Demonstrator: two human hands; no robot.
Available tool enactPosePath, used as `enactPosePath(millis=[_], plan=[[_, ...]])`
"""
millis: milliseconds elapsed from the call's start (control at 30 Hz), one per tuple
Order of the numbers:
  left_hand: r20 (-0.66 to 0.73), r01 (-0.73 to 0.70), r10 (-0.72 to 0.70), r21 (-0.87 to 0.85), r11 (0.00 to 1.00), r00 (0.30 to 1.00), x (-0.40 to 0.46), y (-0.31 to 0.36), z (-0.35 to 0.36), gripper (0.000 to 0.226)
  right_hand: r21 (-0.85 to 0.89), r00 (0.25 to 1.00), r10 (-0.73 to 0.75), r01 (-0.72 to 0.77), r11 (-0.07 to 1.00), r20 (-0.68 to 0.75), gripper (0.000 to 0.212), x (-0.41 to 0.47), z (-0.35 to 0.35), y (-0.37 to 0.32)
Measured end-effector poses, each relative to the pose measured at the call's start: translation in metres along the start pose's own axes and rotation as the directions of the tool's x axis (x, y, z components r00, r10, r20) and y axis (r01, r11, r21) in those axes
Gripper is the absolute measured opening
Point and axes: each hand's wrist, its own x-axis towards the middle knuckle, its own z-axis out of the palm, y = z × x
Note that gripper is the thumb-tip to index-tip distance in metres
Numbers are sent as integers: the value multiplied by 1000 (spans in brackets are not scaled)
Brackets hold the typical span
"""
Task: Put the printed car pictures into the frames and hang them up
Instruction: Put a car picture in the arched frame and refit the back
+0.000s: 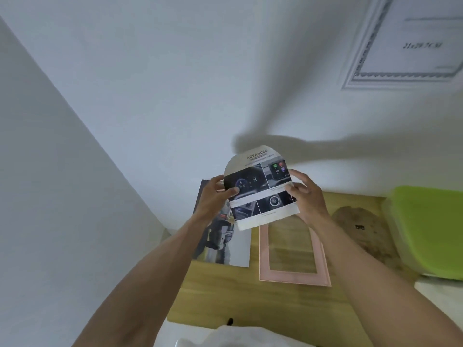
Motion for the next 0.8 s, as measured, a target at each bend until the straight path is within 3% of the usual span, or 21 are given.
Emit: enactPosePath(millis=[100, 200, 500, 800], plan=[[67, 1, -1, -1, 1000, 998, -10, 0, 19, 45, 51, 994, 80, -77, 996, -75, 41, -9, -14, 8], [62, 1, -5, 66, 998, 998, -11, -8, 33, 50, 56, 983, 127, -120, 991, -133, 37, -21, -27, 19], [206, 72, -166, 398, 915, 964, -28, -47, 82, 64, -302, 944, 309, -330, 894, -119, 41, -47, -54, 87], [215, -18, -165, 658, 753, 963, -44, -84, 121, 61, -547, 953, 277, -299, 782, -124, 31, -66, -78, 130]])
